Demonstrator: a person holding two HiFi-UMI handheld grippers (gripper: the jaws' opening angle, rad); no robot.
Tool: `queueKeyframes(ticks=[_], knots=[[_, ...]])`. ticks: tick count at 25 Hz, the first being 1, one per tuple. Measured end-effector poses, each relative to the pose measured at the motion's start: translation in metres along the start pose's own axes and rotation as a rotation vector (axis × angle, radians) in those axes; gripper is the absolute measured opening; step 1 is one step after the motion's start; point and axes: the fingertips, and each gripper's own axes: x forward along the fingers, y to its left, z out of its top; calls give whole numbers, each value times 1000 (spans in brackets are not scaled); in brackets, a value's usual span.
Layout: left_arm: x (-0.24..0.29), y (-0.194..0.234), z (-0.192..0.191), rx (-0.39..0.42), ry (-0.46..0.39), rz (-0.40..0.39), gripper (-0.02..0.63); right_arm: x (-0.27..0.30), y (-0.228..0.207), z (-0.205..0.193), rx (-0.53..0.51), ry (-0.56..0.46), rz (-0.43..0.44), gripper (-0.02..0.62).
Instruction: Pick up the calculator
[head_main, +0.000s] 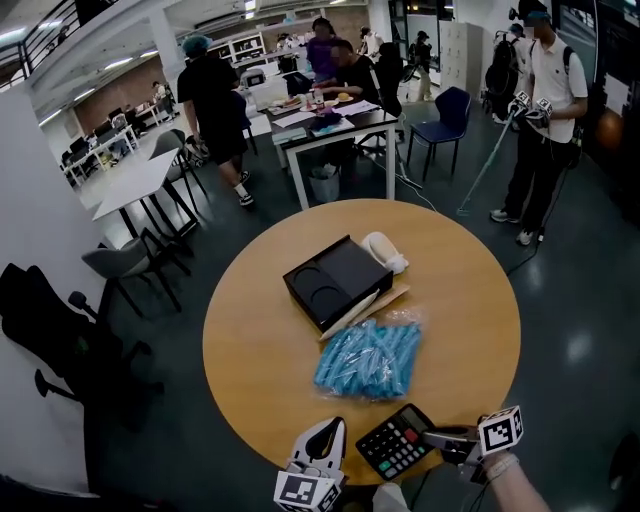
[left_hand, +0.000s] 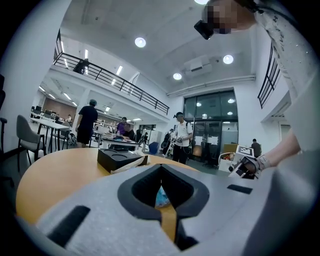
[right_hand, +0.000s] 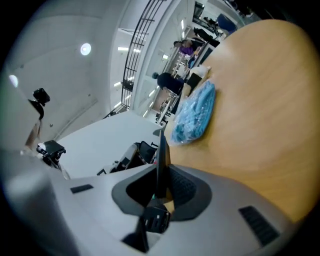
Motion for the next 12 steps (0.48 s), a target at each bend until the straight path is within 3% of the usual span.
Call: queueKeyframes(ticks=[7, 12], knots=[[-10, -12, 21, 18, -22, -35, 8, -16, 51, 34, 41, -294, 72, 58], [-15, -19, 35, 10, -37, -56, 8, -20, 67, 42, 35, -401, 57, 58]])
